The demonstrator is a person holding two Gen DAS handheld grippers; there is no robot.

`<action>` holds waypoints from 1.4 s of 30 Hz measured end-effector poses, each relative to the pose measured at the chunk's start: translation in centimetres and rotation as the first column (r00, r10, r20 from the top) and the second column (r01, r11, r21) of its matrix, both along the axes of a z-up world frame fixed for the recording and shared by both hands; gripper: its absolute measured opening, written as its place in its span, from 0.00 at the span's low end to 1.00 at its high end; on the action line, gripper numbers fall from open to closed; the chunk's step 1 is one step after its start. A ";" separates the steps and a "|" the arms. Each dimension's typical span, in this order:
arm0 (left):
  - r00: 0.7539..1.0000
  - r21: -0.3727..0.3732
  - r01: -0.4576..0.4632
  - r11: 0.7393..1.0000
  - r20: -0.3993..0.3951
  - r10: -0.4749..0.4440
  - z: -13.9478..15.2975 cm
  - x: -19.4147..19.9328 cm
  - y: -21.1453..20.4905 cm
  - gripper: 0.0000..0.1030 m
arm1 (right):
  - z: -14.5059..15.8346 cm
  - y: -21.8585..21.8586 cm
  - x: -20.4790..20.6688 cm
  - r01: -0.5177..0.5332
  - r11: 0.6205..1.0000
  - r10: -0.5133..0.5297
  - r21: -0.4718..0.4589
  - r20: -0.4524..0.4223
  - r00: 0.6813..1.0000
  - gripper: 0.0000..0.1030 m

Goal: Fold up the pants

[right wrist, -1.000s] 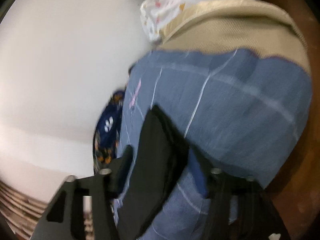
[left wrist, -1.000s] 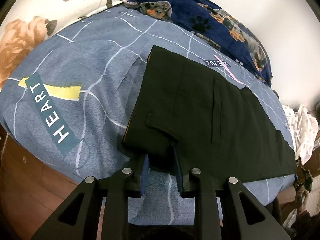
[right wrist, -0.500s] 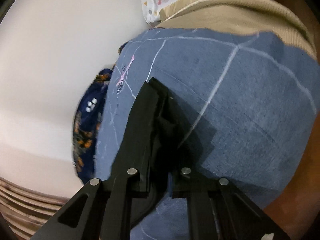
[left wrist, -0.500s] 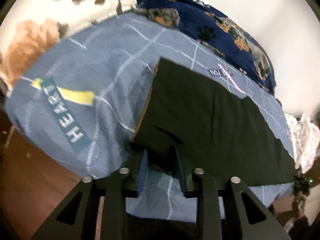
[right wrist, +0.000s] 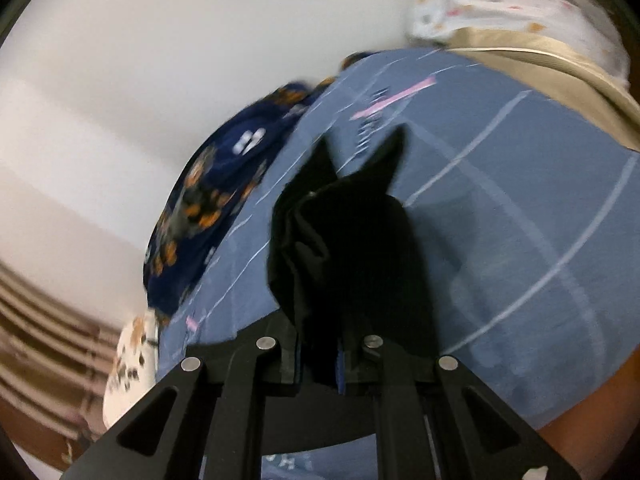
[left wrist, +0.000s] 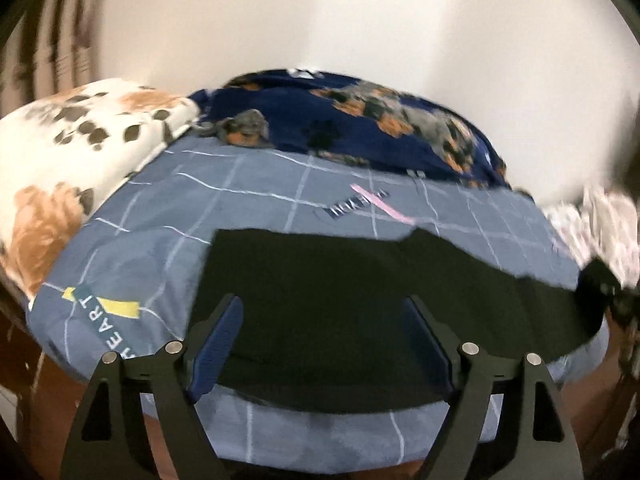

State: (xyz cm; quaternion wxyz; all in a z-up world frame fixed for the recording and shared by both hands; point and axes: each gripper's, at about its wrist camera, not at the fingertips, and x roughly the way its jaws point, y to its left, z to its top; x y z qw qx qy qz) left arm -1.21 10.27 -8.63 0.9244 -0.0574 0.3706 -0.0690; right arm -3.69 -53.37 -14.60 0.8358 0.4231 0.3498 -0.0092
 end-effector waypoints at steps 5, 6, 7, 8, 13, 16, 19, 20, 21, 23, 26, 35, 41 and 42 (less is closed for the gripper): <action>0.997 0.008 0.063 0.998 -0.045 -0.063 -2.0 -0.3 -1.8 0.79 | -0.6 4.2 1.5 -0.083 0.996 0.083 -0.016 -0.022 0.996 0.11; 0.996 0.009 0.073 0.997 -0.060 -0.072 -2.4 -0.1 -2.0 0.79 | -0.8 5.0 1.7 -0.097 0.995 0.096 -0.017 -0.028 0.995 0.11; 0.995 0.006 0.078 0.997 -0.069 -0.077 -2.7 -0.2 -2.2 0.79 | -0.9 5.6 1.8 -0.109 0.994 0.109 -0.018 -0.033 0.994 0.11; 0.993 0.002 0.083 0.997 -0.083 -0.082 -3.0 -0.2 -2.3 0.79 | -1.2 6.2 1.9 -0.124 0.992 0.123 -0.019 -0.040 0.992 0.11; 0.989 -0.017 0.078 0.997 -0.122 -0.079 -4.1 0.0 -2.2 0.79 | -1.6 9.7 2.5 -0.184 0.982 0.181 -0.044 -0.060 0.982 0.11; 0.987 -0.014 0.067 0.998 -0.144 -0.068 -4.6 0.1 -2.2 0.79 | -1.8 11.9 2.9 -0.227 0.972 0.223 -0.057 -0.069 0.972 0.11; 0.985 -0.014 0.065 0.998 -0.157 -0.066 -4.9 0.1 -2.2 0.79 | -1.7 14.1 3.4 -0.275 0.958 0.269 -0.082 -0.078 0.960 0.11; 0.985 -0.013 0.063 0.998 -0.160 -0.065 -4.9 0.1 -2.1 0.79 | -1.7 14.7 3.6 -0.291 0.953 0.284 -0.088 -0.081 0.955 0.11; 0.984 -0.014 0.064 0.998 -0.164 -0.065 -5.0 0.1 -2.1 0.79 | -1.6 15.3 3.8 -0.305 0.948 0.297 -0.093 -0.083 0.951 0.11; 0.984 -0.015 0.064 0.998 -0.167 -0.065 -5.1 0.1 -2.1 0.79 | -1.5 16.4 4.0 -0.326 0.939 0.318 -0.108 -0.088 0.944 0.11; 0.983 -0.017 0.065 0.998 -0.168 -0.067 -5.1 0.2 -2.1 0.79 | -1.5 17.6 4.3 -0.350 0.930 0.341 -0.113 -0.092 0.936 0.11; 0.983 -0.021 0.066 0.998 -0.171 -0.068 -5.2 0.1 -2.1 0.80 | -1.9 20.8 4.9 -0.411 0.900 0.395 -0.149 -0.123 0.910 0.11; 0.983 -0.003 0.081 0.997 -0.168 -0.080 -5.1 0.0 -2.6 0.80 | -2.1 22.5 5.2 -0.450 0.878 0.432 -0.163 -0.136 0.892 0.11; 0.982 -0.001 0.083 0.997 -0.167 -0.083 -5.0 0.0 -2.7 0.80 | -2.2 22.8 5.3 -0.458 0.873 0.439 -0.166 -0.141 0.888 0.11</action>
